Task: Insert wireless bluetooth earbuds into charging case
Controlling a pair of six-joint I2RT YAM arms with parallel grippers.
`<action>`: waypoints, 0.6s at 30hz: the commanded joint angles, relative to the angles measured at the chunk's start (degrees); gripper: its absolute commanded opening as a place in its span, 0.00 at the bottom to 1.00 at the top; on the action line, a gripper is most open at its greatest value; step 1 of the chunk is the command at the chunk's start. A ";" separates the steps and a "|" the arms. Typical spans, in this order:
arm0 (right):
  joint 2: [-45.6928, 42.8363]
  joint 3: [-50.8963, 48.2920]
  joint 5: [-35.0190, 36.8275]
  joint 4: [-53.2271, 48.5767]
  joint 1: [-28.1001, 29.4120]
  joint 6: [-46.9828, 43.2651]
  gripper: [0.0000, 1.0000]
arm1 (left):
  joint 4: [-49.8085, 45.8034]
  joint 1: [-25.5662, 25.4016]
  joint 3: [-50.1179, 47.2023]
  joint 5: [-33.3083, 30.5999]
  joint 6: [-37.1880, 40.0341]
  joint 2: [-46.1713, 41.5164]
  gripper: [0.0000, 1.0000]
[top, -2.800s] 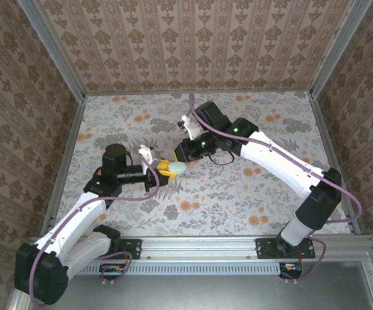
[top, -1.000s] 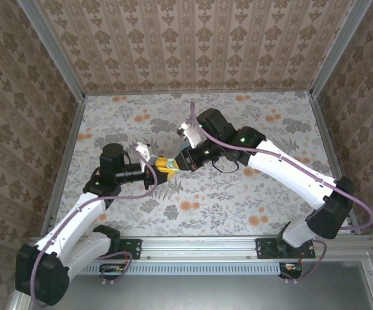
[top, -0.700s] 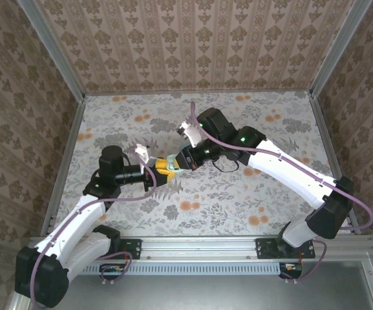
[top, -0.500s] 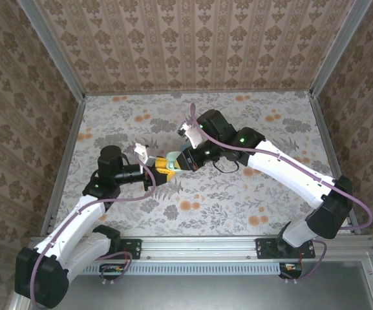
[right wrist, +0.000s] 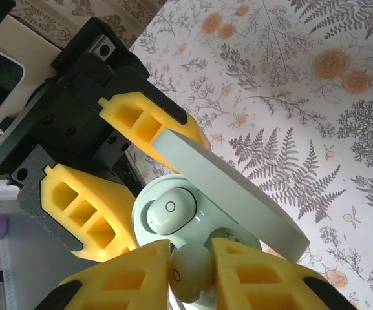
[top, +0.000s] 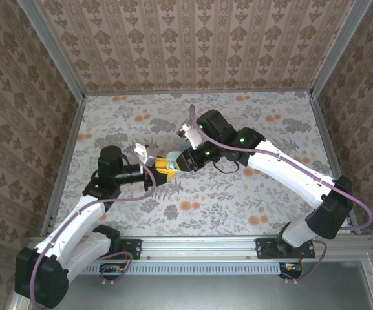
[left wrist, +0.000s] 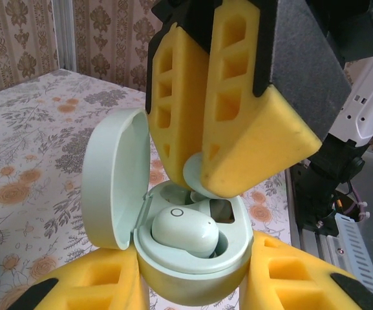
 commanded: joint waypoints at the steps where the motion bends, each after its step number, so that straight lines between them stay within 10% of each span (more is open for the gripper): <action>1: 0.88 0.41 1.37 -3.99 -0.22 -1.14 0.23 | 5.65 -0.25 0.45 4.24 -0.70 -1.89 0.00; 18: 1.68 4.11 2.30 -5.40 -0.19 -0.57 0.30 | 5.98 -1.04 0.06 4.31 -0.28 -1.62 0.00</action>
